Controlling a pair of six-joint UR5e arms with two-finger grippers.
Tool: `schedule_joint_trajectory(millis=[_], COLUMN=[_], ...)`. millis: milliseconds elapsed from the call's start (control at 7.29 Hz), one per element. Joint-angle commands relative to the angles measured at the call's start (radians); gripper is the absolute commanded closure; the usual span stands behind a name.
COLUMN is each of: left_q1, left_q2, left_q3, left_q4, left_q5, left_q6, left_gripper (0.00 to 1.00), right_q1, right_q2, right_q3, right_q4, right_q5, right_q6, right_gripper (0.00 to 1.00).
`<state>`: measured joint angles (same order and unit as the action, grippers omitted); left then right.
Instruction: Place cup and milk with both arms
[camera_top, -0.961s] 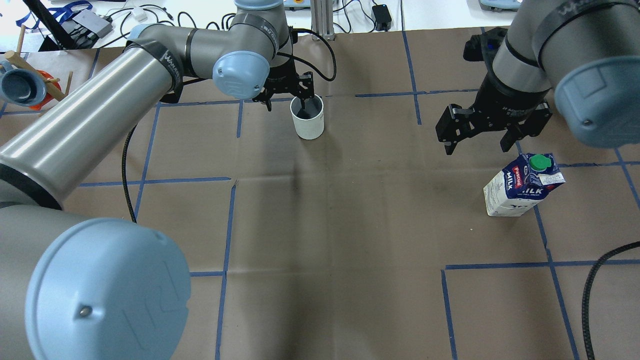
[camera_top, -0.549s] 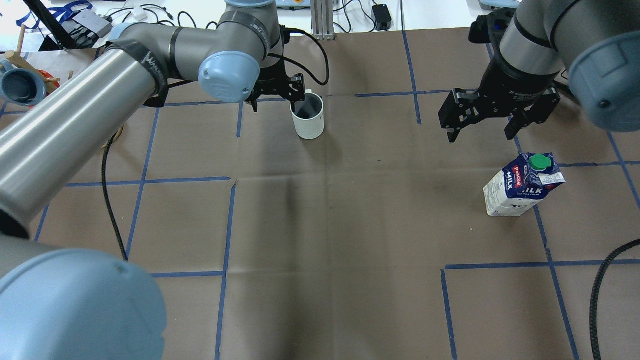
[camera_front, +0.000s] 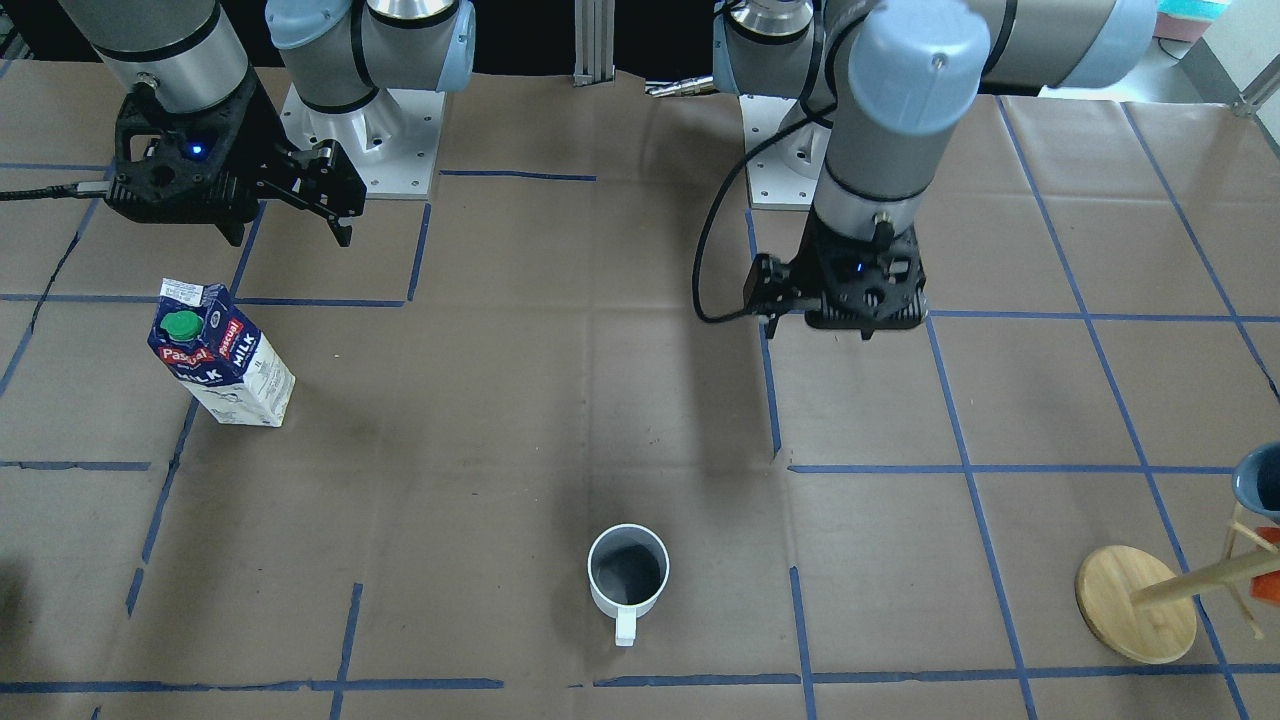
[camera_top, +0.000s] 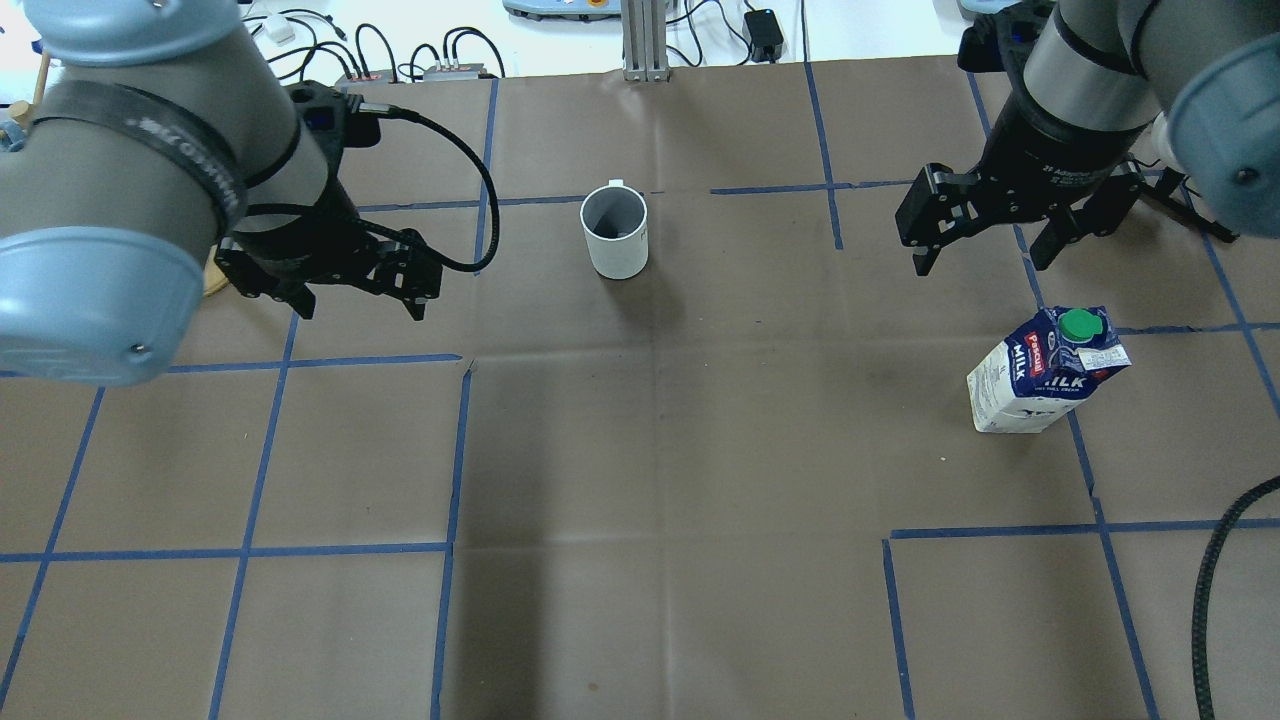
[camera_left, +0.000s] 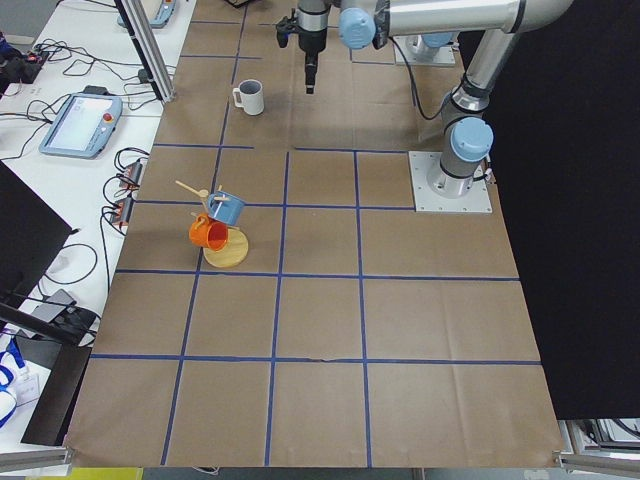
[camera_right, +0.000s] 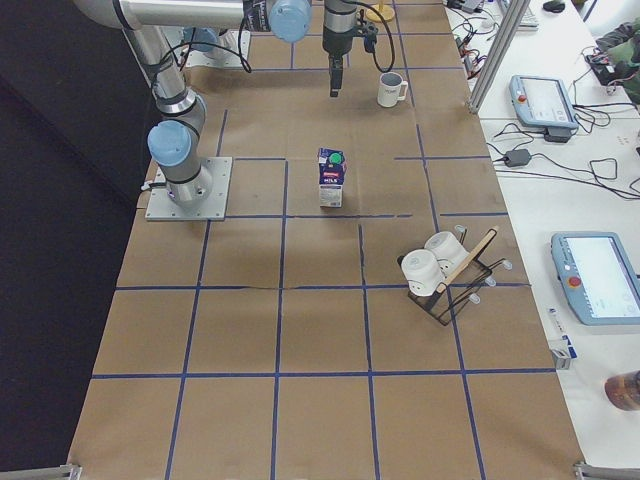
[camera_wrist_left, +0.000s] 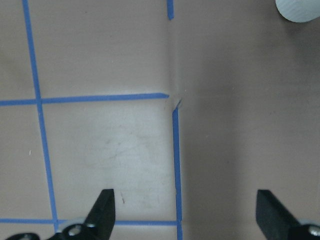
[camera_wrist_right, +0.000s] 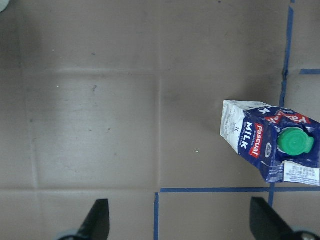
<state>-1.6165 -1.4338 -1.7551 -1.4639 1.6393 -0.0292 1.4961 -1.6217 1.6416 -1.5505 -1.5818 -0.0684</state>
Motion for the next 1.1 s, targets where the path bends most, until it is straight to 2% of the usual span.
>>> schedule_joint_trajectory(millis=[0,137,275,686,961], left_q1=[0.003,0.006,0.009,0.009,0.009], left_q2=[0.111,0.092,0.084,0.082,0.093], left_q3=[-0.010,0.006,0.019,-0.001,-0.003], left_q4=[-0.067,-0.176,-0.193,-0.190,-0.190], left_q5=[-0.001,-0.050,-0.087,-0.081,-0.085], left_q6=[-0.003,0.005,0.011,0.063,0.065], left_gripper=[0.00,0.00,0.00,0.00,0.00], right_q1=[-0.174,-0.253,-0.299,-0.301,-0.301], right_q2=[-0.015,-0.014,-0.012,-0.018,-0.018], right_q3=[0.006,0.006,0.017,0.185,0.256], right_q4=[0.012,0.013,0.013,-0.096,-0.179], right_q5=[-0.029,-0.029,-0.024,-0.014,-0.021], right_q6=[-0.116,-0.225,-0.253,-0.238,-0.238], right_gripper=[0.00,0.00,0.00,0.00,0.00])
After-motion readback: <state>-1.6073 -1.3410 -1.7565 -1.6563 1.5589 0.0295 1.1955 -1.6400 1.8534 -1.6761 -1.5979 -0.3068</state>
